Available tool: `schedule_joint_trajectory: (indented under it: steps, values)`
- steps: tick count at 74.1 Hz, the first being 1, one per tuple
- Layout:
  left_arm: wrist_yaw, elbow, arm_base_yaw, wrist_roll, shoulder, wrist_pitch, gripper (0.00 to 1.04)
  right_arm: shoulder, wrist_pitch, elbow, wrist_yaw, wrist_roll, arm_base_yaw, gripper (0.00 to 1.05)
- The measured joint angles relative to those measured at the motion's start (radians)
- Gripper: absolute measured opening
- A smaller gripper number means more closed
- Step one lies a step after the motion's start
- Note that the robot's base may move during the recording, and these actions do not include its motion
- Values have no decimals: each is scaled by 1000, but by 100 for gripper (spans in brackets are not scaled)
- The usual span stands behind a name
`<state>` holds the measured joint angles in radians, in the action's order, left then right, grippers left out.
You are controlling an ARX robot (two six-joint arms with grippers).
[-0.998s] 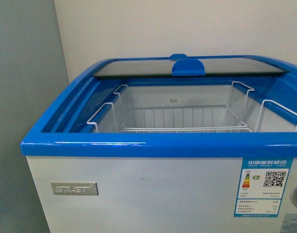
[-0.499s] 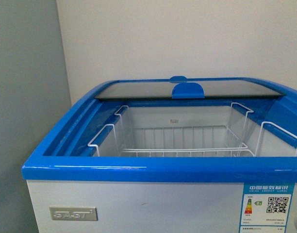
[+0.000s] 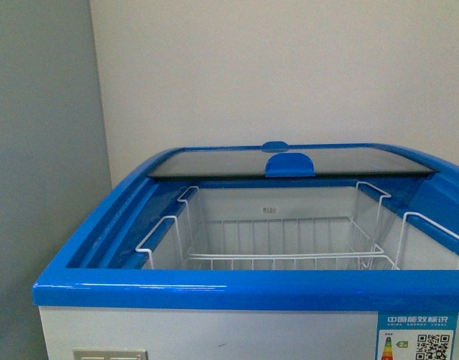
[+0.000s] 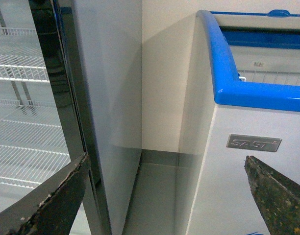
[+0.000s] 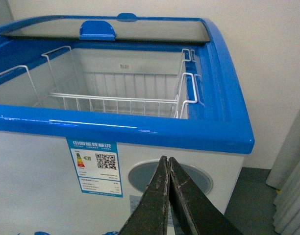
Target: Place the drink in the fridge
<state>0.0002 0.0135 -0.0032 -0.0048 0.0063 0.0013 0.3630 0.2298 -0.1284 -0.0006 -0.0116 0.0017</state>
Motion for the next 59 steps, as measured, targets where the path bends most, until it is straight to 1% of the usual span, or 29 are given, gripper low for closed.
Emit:
schedule_joint_trajectory:
  steps: [45, 48, 50, 52, 59]
  values:
    - [0, 0, 0, 0, 0, 0, 97, -179, -67, 93, 0, 0, 0, 3]
    - [1, 0, 0, 0, 0, 0, 97, -229, -111, 93, 0, 0, 0, 3]
    - [0, 0, 0, 0, 0, 0, 97, -283, -183, 93, 0, 0, 0, 3]
    - [0, 0, 0, 0, 0, 0, 97, -311, -216, 93, 0, 0, 0, 3]
    - [0, 0, 0, 0, 0, 0, 97, -357, -227, 93, -1, 0, 0, 3]
